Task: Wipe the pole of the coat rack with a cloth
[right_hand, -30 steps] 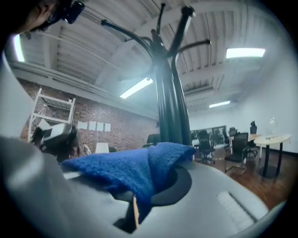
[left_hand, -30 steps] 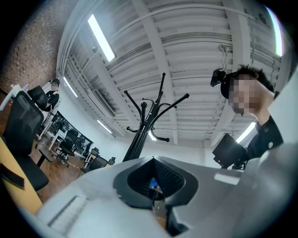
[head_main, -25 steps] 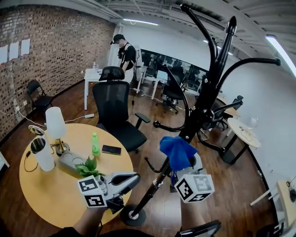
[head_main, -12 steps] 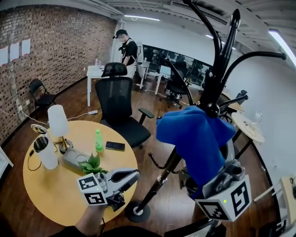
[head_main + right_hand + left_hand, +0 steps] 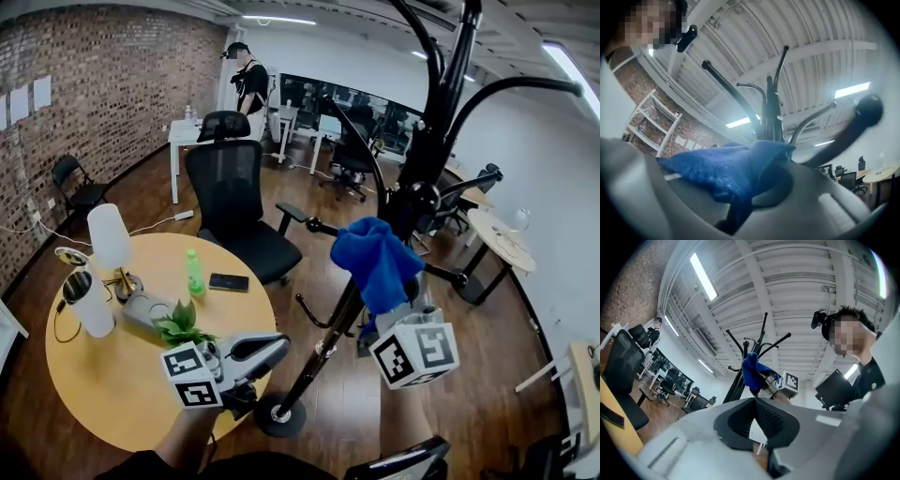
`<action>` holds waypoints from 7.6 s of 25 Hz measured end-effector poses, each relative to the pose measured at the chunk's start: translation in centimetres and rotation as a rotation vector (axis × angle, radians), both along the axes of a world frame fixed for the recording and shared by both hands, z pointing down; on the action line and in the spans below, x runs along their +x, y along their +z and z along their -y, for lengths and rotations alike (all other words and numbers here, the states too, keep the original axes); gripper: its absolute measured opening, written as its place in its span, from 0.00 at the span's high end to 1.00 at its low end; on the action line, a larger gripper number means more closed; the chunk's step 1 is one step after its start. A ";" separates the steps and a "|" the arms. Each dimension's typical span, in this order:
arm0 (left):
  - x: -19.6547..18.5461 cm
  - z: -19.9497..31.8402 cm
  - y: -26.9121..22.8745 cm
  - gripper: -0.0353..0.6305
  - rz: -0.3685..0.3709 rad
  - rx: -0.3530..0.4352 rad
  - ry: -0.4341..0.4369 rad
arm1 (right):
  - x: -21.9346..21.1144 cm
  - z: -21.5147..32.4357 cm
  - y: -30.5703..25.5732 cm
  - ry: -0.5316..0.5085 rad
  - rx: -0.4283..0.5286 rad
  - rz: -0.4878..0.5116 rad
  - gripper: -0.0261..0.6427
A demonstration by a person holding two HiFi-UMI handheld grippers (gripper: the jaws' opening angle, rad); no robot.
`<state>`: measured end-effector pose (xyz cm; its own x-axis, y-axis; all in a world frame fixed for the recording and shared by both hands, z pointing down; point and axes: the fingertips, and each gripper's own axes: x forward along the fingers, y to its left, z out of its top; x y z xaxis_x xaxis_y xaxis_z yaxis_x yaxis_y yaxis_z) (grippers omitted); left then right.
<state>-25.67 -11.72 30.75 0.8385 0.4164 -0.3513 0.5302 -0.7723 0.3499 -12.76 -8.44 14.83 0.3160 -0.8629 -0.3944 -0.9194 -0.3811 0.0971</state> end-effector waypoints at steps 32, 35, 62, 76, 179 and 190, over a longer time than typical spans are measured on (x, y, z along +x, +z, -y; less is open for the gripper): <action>1.9 -2.0 -2.1 0.94 0.010 0.143 0.043 | 0.2 0.0 22.0 -0.025 -0.280 0.430 0.93; 1.7 -1.9 -2.3 0.94 0.002 0.141 0.040 | 0.1 -0.1 12.5 -0.032 -0.126 0.272 0.93; -0.8 -1.2 -2.8 0.94 -0.030 0.127 0.061 | 0.7 -2.0 -0.4 0.016 0.071 0.126 0.92; 0.3 -1.6 4.1 0.94 0.118 0.008 -0.016 | -0.8 1.0 28.6 -0.099 -0.411 0.511 0.93; -0.5 -7.8 54.1 0.94 0.219 0.068 -0.678 | 7.7 2.2 98.8 -0.570 -0.540 0.934 0.93; -1.1 -8.1 53.3 0.94 0.207 0.090 -0.684 | 7.2 0.7 95.8 -0.582 -0.464 0.888 0.93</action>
<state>-26.74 -3.64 84.03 0.9677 -0.2057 -0.1460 -0.1526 -0.9383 0.3104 -5.53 -9.15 110.68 -0.1698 -0.9724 0.1599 -0.7583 0.0253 -0.6515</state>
